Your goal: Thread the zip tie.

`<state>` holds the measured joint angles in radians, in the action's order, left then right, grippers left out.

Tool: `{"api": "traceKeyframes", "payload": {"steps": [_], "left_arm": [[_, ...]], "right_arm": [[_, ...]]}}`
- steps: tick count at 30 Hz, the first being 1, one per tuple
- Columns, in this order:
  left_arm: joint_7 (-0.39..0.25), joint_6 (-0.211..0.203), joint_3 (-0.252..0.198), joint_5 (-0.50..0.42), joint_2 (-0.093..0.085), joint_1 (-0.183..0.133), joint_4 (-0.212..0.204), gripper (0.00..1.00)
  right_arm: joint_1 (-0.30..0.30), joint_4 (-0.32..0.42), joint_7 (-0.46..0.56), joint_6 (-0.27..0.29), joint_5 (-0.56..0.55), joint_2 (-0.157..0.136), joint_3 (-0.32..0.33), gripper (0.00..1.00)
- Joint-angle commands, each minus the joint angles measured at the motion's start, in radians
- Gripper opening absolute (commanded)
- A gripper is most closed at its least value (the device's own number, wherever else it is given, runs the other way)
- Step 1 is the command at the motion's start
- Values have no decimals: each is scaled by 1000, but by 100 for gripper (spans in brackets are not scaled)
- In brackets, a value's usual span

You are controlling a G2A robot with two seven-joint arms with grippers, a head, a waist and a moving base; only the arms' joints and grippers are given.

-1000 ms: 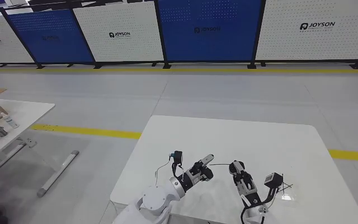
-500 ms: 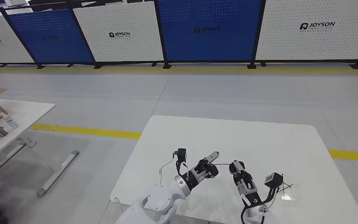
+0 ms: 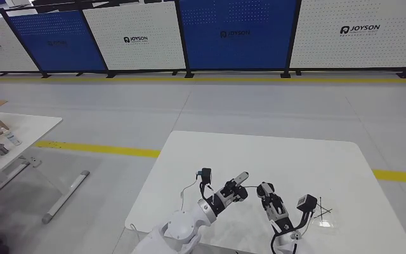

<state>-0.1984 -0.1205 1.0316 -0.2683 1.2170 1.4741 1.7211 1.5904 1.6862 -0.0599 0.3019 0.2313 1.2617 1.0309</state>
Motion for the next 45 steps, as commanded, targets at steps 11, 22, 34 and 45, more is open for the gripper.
{"api": "traceKeyframes", "payload": {"steps": [11,22,34,45], "left_arm": [[-9,30,-10,24,0,0,-3,89],[-13,30,-15,23,0,0,-12,75],[12,17,0,20,0,4,-10,44],[45,19,-9,40,4,-6,-20,36]], "right_arm": [[-6,-15,-21,17,-5,14,4,0],[-17,-27,-52,20,-19,30,-4,0],[-23,-44,-45,-6,-48,43,-10,0],[-12,-41,-4,-6,-48,47,6,0]]}}
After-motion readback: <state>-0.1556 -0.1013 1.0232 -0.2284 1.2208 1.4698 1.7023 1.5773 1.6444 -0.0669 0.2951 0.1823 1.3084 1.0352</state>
